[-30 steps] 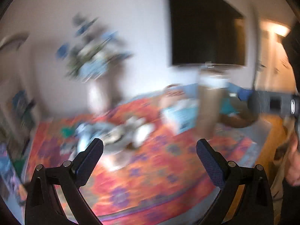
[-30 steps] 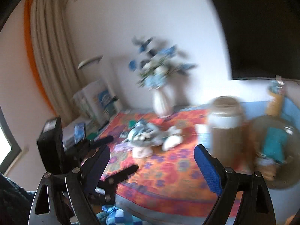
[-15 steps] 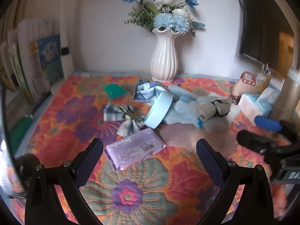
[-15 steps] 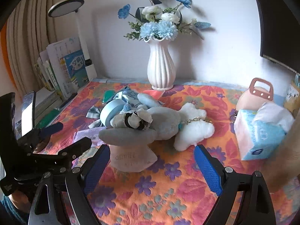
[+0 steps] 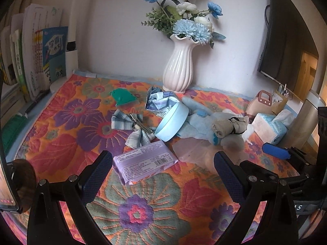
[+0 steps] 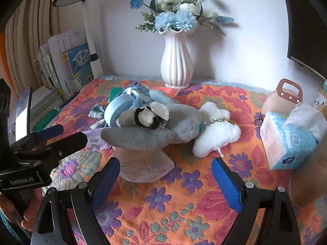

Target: Organize soft objects

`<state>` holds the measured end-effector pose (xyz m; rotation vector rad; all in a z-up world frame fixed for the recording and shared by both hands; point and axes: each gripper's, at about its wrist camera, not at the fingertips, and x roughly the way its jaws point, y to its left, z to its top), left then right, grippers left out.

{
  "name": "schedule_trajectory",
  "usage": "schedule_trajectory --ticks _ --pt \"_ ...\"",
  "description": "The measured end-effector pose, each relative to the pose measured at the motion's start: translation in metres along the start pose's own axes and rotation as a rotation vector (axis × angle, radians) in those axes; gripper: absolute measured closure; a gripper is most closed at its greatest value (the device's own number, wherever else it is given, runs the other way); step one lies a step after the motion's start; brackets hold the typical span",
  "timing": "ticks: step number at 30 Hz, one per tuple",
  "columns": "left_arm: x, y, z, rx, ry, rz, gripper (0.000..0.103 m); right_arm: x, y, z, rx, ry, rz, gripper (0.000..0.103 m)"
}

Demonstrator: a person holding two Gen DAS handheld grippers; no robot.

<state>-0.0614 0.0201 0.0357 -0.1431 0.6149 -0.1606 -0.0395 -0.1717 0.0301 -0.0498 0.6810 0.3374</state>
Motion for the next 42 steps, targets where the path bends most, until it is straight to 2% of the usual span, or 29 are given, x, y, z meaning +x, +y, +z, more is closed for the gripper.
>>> schedule_trajectory --ticks 42 --pt "0.0045 0.0059 -0.0014 -0.037 0.018 -0.017 0.003 0.0082 0.0049 -0.0011 -0.015 0.029 -0.01 0.011"
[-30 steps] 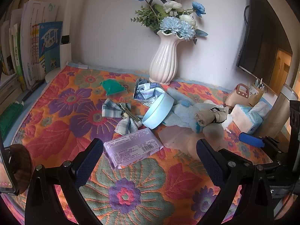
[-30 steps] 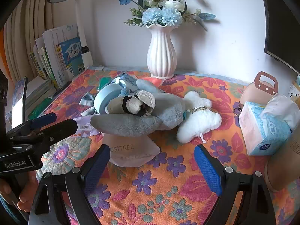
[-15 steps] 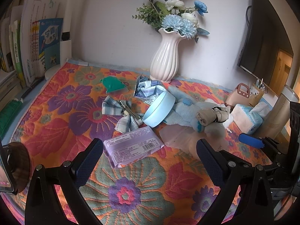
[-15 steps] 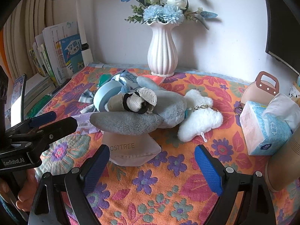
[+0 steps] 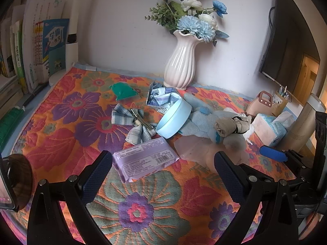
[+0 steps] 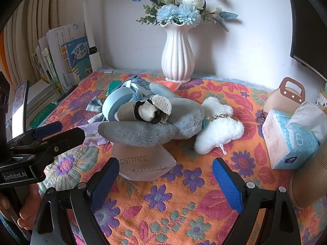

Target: Organize soft objects

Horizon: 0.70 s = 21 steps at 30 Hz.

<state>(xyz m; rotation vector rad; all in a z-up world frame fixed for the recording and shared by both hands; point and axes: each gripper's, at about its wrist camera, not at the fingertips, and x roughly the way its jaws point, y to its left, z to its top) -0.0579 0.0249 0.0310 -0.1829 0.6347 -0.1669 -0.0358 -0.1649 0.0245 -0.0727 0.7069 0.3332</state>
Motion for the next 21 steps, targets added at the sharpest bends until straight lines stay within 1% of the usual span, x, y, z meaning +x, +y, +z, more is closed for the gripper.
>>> schedule_trajectory --ticks 2,4,6,9,10,12,13,15,16,18,19,21 --pt "-0.001 0.007 0.0 -0.033 0.011 -0.014 0.003 0.0 -0.001 0.0 0.01 0.002 -0.001 0.011" --pt "-0.001 0.017 0.001 -0.083 0.038 -0.05 0.003 -0.001 -0.004 0.0 0.034 -0.008 -0.013 0.011" --pt "-0.002 0.027 0.002 -0.122 0.072 -0.095 0.003 -0.001 -0.01 0.001 0.059 -0.003 -0.002 0.011" --pt "0.001 0.029 0.006 -0.09 0.122 -0.072 0.003 0.004 -0.017 0.003 0.1 0.044 0.03 0.011" --pt "0.006 0.028 0.008 -0.058 0.152 -0.067 0.003 0.005 -0.018 0.004 0.108 0.056 0.046 0.011" --pt "0.014 0.027 0.008 -0.018 0.197 -0.051 0.003 0.01 -0.02 0.008 0.131 0.093 0.097 0.011" --pt "0.021 0.027 0.009 0.007 0.222 -0.02 0.003 0.014 -0.02 0.01 0.145 0.117 0.139 0.011" --pt "0.029 0.029 0.011 0.015 0.235 0.004 0.003 0.021 -0.015 0.013 0.157 0.16 0.228 0.011" --pt "0.032 0.031 0.013 0.013 0.238 0.007 0.003 0.023 -0.011 0.015 0.149 0.165 0.236 0.011" --pt "0.043 0.033 0.017 0.02 0.249 0.031 0.003 0.026 0.002 0.02 0.104 0.159 0.203 0.011" --pt "0.051 0.033 0.017 0.03 0.265 0.044 0.004 0.03 0.011 0.024 0.067 0.16 0.165 0.011" --pt "0.055 0.034 0.017 0.023 0.296 0.02 0.005 0.036 0.024 0.028 0.013 0.153 0.117 0.011"
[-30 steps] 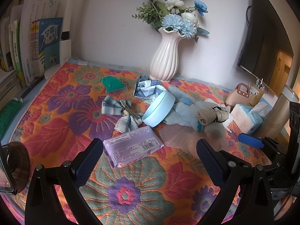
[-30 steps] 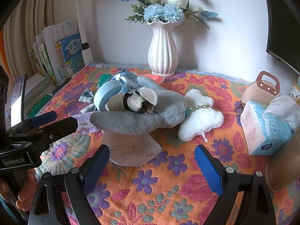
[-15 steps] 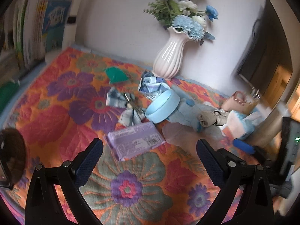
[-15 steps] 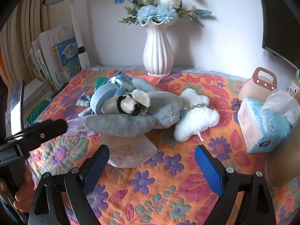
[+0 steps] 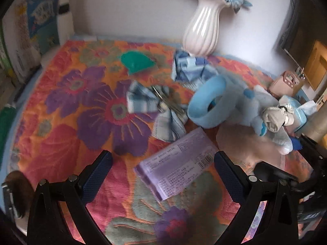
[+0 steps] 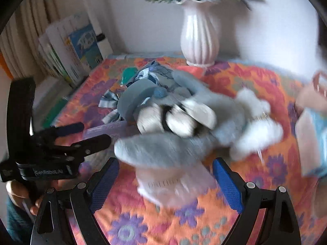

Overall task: Organize soft objects
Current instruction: 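Grasp the purple box with the left tool while the right tool grasps the white OSITREE bag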

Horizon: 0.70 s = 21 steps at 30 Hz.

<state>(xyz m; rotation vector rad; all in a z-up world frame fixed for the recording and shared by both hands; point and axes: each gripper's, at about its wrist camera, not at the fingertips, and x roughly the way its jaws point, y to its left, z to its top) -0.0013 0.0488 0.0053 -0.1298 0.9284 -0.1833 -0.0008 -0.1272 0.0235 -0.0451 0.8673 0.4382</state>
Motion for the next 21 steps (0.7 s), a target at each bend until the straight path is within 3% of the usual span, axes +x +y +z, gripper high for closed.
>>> schedule_trajectory --ticks 1,4,7,9,12,16,19,21 --pt "-0.004 -0.001 -0.002 0.008 -0.011 -0.02 0.005 0.003 0.005 0.001 -0.021 -0.001 -0.02 0.014" --pt "-0.013 -0.005 -0.01 0.048 -0.015 -0.08 0.006 0.004 0.01 -0.004 -0.05 0.004 -0.023 0.049" --pt "-0.022 -0.02 -0.025 0.131 0.028 -0.145 0.008 -0.004 0.006 -0.013 -0.019 -0.002 0.011 0.053" --pt "-0.029 -0.029 -0.033 0.18 0.031 -0.149 0.008 -0.013 0.003 -0.021 0.005 0.009 0.04 0.054" --pt "-0.036 -0.033 -0.033 0.21 -0.021 -0.057 0.008 -0.035 0.001 -0.038 0.023 0.024 0.059 0.054" --pt "-0.02 -0.029 -0.02 0.186 -0.015 0.009 0.008 -0.057 -0.008 -0.059 0.027 0.032 0.036 0.054" --pt "-0.007 -0.034 -0.02 0.21 0.021 0.008 0.052 -0.062 -0.013 -0.069 0.021 0.032 -0.009 0.054" --pt "-0.01 -0.039 -0.025 0.243 -0.002 0.041 0.061 -0.062 -0.018 -0.073 0.035 0.033 -0.009 0.054"
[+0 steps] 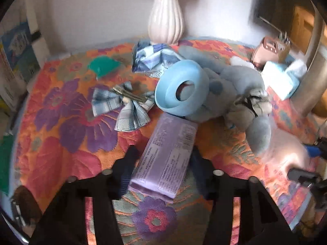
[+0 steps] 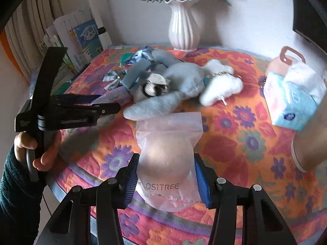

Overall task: Organize soft objects
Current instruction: 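Grasp the purple box with the left tool while the right tool grasps the white OSITREE bag, then carry the purple box and white bag with both tools to the glass table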

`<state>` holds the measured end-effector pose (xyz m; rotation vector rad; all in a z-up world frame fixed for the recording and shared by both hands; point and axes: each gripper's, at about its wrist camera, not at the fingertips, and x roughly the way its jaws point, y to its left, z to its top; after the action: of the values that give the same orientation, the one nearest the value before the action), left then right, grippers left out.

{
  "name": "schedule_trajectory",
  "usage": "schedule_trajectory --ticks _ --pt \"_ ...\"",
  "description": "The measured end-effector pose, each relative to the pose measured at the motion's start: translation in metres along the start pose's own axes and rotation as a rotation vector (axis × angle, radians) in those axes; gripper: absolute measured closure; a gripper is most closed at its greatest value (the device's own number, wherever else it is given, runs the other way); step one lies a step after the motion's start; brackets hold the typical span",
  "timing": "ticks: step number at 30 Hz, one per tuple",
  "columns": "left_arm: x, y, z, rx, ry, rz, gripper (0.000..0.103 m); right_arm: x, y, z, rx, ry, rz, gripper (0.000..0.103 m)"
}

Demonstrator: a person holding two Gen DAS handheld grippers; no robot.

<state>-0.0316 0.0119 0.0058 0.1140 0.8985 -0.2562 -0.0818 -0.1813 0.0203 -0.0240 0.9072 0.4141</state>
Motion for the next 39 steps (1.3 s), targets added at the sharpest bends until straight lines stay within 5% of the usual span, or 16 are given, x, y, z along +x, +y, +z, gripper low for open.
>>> schedule_trajectory --ticks 7,13,18,21,31,39 --pt "-0.037 -0.01 -0.025 -0.035 -0.083 -0.085 0.068 -0.015 -0.008 -0.008 0.027 -0.053 -0.099 0.054" --pt "-0.032 -0.023 -0.026 -0.044 -0.115 -0.09 0.068 -0.006 -0.024 -0.016 0.115 -0.003 -0.025 0.044" --pt "-0.033 -0.017 -0.025 -0.069 -0.134 -0.097 0.068 -0.002 -0.02 -0.019 0.115 -0.012 -0.065 0.042" --pt "-0.038 -0.017 -0.028 -0.085 -0.142 -0.098 0.068 -0.002 -0.016 -0.02 0.094 -0.016 -0.105 0.056" --pt "-0.081 -0.074 -0.02 0.007 -0.221 -0.237 0.068 -0.073 0.0 -0.02 0.007 -0.144 -0.155 0.058" --pt "-0.099 -0.129 -0.001 0.094 -0.253 -0.355 0.068 -0.137 -0.033 -0.031 0.052 -0.194 -0.209 0.058"
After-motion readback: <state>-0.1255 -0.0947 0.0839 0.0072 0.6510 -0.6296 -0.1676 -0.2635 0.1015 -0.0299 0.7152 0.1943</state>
